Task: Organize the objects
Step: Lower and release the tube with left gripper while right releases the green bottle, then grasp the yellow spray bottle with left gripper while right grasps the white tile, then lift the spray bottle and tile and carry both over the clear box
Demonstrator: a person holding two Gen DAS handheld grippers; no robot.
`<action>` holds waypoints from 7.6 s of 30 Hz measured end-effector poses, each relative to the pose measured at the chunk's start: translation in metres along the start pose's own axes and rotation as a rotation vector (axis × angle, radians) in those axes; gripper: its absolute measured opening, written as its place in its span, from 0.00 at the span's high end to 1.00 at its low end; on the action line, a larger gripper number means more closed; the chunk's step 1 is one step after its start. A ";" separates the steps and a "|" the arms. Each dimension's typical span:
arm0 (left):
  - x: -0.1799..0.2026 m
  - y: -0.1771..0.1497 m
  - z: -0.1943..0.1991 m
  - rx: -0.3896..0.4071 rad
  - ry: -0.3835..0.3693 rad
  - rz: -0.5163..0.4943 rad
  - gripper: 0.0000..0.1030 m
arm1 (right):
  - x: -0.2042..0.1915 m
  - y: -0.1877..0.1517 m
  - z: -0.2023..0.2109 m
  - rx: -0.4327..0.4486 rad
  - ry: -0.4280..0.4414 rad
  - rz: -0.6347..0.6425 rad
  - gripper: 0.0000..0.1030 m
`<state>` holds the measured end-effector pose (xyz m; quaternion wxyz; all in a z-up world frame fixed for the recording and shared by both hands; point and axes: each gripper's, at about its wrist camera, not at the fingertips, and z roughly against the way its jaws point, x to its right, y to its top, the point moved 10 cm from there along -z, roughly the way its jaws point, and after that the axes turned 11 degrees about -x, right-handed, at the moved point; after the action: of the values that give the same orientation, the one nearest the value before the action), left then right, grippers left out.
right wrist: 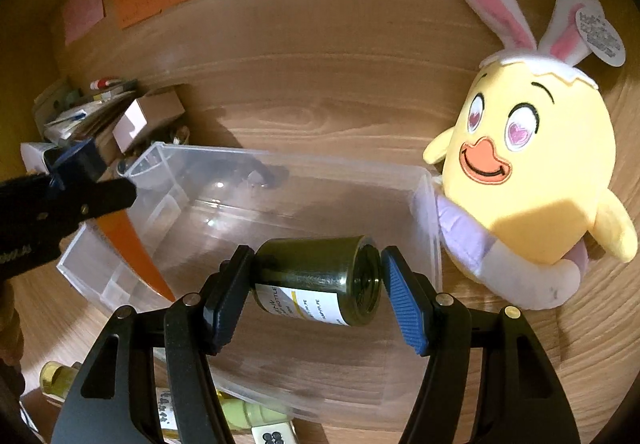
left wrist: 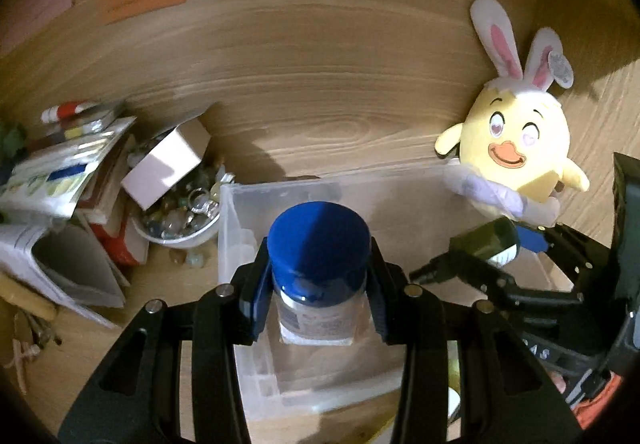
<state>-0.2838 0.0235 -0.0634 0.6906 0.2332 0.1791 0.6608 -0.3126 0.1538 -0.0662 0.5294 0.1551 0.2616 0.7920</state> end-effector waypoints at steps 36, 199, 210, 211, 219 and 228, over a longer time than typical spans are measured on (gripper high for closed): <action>-0.001 -0.016 0.012 -0.020 0.026 -0.064 0.27 | -0.015 -0.004 -0.007 -0.004 -0.060 0.048 0.32; 0.058 0.020 0.108 0.306 -0.088 -0.108 0.66 | 0.011 -0.024 0.080 0.125 0.050 0.011 0.78; 0.059 0.011 0.053 0.161 -0.242 -0.040 0.66 | 0.014 -0.024 0.059 0.084 0.052 0.007 0.78; 0.056 0.011 0.048 0.144 -0.253 -0.027 0.66 | 0.014 -0.024 0.057 0.079 0.052 0.008 0.78; 0.019 0.018 0.036 0.137 -0.223 0.077 0.65 | 0.011 -0.026 0.039 0.032 0.046 0.023 0.78; -0.005 0.015 0.018 0.118 -0.062 0.067 0.57 | 0.002 -0.019 0.027 -0.007 0.020 0.059 0.78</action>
<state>-0.2861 0.0174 -0.0404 0.6584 0.2995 0.1884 0.6643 -0.2853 0.1684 -0.0554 0.5036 0.1527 0.2595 0.8097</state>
